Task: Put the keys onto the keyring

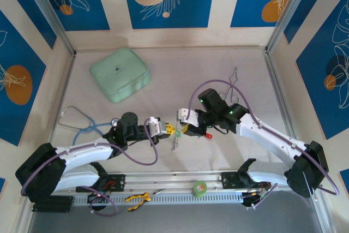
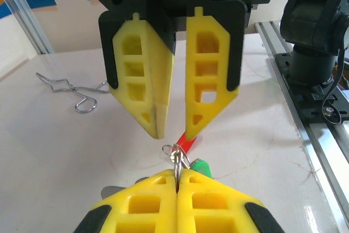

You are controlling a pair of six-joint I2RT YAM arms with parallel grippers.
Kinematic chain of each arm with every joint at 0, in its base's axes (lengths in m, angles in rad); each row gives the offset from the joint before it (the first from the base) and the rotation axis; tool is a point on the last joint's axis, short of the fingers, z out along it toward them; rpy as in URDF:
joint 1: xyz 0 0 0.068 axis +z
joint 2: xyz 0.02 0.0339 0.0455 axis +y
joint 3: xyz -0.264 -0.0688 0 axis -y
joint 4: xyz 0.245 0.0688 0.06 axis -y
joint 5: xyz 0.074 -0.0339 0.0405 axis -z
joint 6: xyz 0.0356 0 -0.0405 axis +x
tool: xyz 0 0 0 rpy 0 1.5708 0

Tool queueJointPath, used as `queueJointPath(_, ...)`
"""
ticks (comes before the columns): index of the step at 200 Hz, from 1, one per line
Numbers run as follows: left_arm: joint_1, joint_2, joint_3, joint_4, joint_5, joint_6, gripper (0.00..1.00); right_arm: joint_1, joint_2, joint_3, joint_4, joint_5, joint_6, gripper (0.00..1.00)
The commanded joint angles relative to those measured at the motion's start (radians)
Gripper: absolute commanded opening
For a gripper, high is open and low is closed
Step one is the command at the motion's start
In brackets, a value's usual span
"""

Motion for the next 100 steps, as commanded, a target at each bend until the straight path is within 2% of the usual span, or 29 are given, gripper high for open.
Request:
queueJointPath(1, -0.010, 0.011, -0.030, 0.154, 0.029, -0.048, 0.00, -0.007, -0.024, -0.042, 0.096, -0.128, 0.085, 0.24)
queueJointPath(65, -0.011, 0.038, -0.040, 0.220, 0.045, -0.079, 0.00, -0.010, -0.019, -0.056, 0.120, -0.166, 0.105, 0.22)
queueJointPath(100, -0.010, 0.036, -0.041, 0.227, 0.046, -0.083, 0.00, -0.020, -0.020, -0.054, 0.107, -0.168, 0.102, 0.11)
